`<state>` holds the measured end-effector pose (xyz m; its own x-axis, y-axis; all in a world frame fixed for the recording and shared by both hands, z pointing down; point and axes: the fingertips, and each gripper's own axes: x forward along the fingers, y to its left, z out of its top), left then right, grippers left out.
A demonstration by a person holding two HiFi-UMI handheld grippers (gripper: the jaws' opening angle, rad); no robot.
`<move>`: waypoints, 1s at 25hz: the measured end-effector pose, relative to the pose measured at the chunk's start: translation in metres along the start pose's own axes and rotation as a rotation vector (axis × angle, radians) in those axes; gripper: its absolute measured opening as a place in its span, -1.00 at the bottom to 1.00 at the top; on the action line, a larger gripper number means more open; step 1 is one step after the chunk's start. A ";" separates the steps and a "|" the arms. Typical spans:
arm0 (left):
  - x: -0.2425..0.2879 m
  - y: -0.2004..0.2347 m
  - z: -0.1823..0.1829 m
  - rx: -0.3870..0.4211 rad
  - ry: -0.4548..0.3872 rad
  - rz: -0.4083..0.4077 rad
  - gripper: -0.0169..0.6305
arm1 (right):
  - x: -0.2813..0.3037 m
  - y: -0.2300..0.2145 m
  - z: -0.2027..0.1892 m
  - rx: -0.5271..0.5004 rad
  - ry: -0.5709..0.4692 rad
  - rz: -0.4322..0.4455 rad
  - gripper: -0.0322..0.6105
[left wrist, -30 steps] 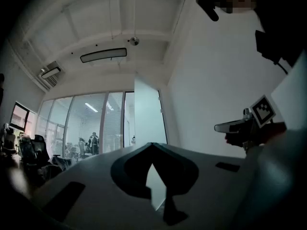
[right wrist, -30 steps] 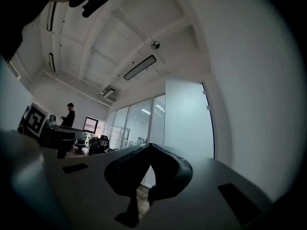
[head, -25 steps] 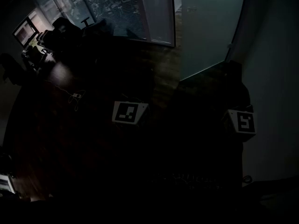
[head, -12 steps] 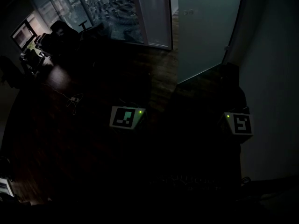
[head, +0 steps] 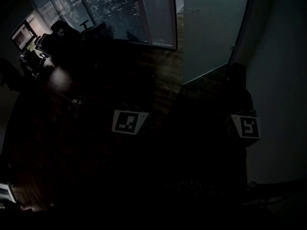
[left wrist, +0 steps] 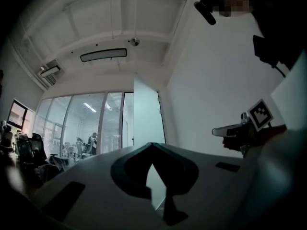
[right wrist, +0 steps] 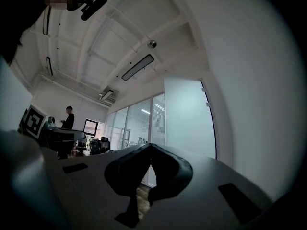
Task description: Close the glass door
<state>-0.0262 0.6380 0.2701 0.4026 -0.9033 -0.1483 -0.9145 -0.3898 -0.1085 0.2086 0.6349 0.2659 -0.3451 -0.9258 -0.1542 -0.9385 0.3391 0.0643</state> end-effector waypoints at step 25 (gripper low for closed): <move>0.038 0.021 -0.025 0.010 -0.038 -0.127 -0.94 | 0.051 0.007 -0.031 0.001 0.057 -0.047 -0.89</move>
<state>-0.0307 0.5913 0.2870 0.5161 -0.8395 -0.1699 -0.8559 -0.4981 -0.1389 0.1842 0.5846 0.2894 -0.2997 -0.9487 -0.1007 -0.9537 0.2952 0.0572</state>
